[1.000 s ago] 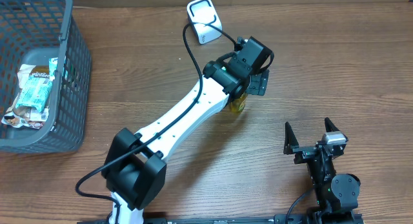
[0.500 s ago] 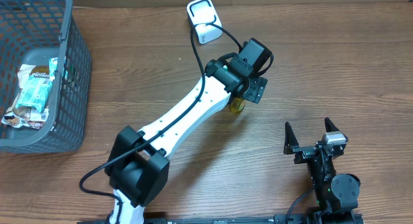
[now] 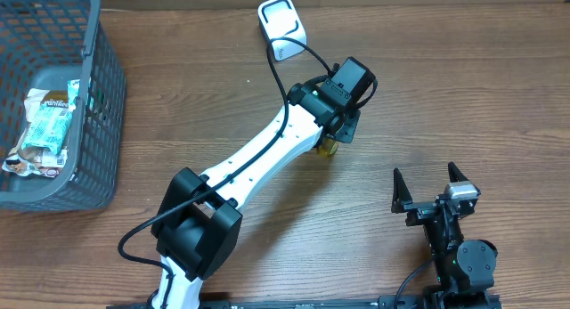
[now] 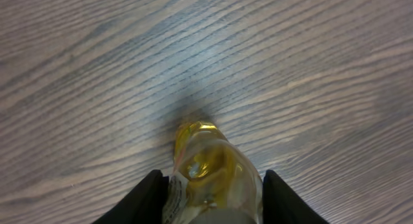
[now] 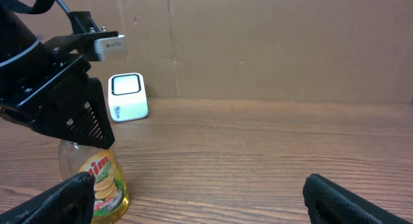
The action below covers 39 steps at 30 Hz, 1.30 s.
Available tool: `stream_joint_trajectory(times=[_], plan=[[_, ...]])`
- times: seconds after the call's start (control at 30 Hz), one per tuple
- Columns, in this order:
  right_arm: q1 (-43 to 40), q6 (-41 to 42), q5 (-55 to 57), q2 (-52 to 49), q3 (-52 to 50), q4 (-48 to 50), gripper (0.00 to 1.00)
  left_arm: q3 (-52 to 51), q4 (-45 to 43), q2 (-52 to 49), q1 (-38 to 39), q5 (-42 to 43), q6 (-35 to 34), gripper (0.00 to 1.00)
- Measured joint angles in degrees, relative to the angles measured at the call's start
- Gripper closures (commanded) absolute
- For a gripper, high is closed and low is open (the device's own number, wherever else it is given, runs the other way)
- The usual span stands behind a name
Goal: Scan the item barcode
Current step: 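Hold the yellow bottle in front of the scanner, rotating it slightly, then release the yellow bottle on the table and swing left gripper to basket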
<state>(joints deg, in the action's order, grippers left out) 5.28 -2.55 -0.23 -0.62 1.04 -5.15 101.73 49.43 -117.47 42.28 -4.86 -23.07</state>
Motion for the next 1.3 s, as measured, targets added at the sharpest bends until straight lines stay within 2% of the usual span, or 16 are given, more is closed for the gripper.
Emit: stream_joint_trajectory(times=[0.17, 0.27, 0.37, 0.63, 0.7, 0.93, 1.13, 1.3], plan=[[0.0, 0.0, 0.0, 0.0, 0.0, 0.0, 0.0, 0.0, 0.2, 0.0, 0.0, 0.1, -5.3, 0.61], [0.0, 0.0, 0.0, 0.0, 0.0, 0.0, 0.0, 0.0, 0.1, 0.0, 0.0, 0.4, -7.9, 0.43], [0.0, 0.0, 0.0, 0.0, 0.0, 0.0, 0.0, 0.0, 0.3, 0.0, 0.0, 0.9, -9.4, 0.29], [0.0, 0.0, 0.0, 0.0, 0.0, 0.0, 0.0, 0.1, 0.7, 0.2, 0.0, 1.4, -9.4, 0.09], [0.0, 0.0, 0.0, 0.0, 0.0, 0.0, 0.0, 0.2, 0.9, 0.8, 0.0, 1.4, -8.7, 0.0], [0.0, 0.0, 0.0, 0.0, 0.0, 0.0, 0.0, 2.1, 1.9, 9.2, -1.7, 1.4, -4.5, 0.01], [0.0, 0.0, 0.0, 0.0, 0.0, 0.0, 0.0, 3.3, 5.7, 19.2, -7.7, 1.4, 1.7, 0.02], [0.0, 0.0, 0.0, 0.0, 0.0, 0.0, 0.0, 3.4, 11.4, 23.6, -14.7, 1.4, 6.3, 0.0]])
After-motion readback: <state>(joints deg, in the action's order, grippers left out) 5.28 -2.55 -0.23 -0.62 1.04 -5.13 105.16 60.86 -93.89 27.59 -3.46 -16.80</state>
